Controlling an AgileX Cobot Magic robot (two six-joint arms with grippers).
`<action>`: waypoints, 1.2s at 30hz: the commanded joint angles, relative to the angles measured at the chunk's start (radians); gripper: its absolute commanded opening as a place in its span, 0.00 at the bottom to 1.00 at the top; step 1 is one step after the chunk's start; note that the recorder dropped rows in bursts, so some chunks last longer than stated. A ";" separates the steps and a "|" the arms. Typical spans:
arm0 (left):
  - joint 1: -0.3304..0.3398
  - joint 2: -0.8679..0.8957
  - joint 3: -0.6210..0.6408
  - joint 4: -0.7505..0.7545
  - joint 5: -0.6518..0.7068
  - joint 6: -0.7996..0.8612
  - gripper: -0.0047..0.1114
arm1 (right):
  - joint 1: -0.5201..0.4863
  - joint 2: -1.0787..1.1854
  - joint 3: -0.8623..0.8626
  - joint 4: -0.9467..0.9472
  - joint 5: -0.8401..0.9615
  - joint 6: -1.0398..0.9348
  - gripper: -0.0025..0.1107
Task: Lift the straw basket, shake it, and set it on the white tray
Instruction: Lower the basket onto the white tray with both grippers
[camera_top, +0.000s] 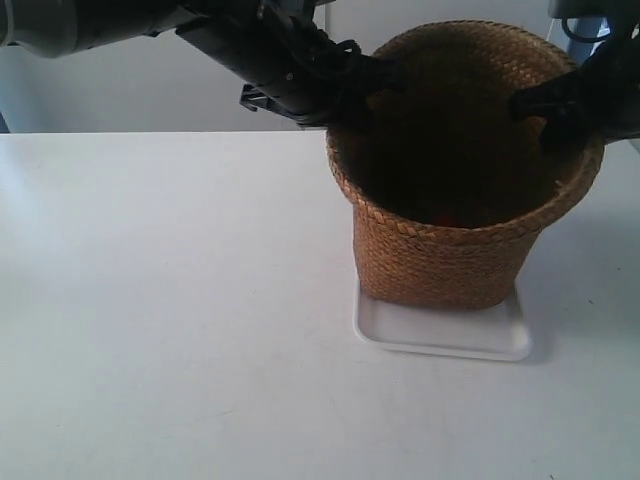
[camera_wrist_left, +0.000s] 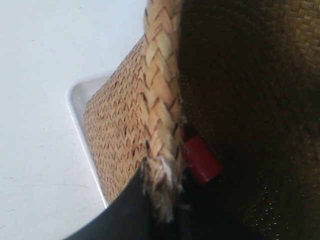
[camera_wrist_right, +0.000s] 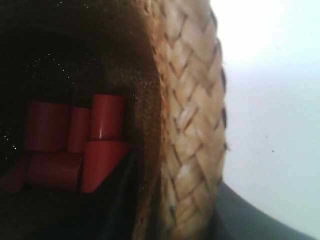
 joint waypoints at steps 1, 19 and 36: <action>-0.011 -0.012 -0.028 -0.060 -0.025 0.013 0.04 | -0.002 -0.002 -0.031 0.000 0.009 -0.005 0.02; -0.011 0.019 -0.037 -0.034 -0.014 0.053 0.04 | -0.002 0.038 -0.031 -0.036 -0.006 -0.005 0.14; -0.011 0.019 -0.037 -0.038 -0.002 0.098 0.52 | -0.002 0.038 -0.031 -0.036 -0.043 -0.002 0.55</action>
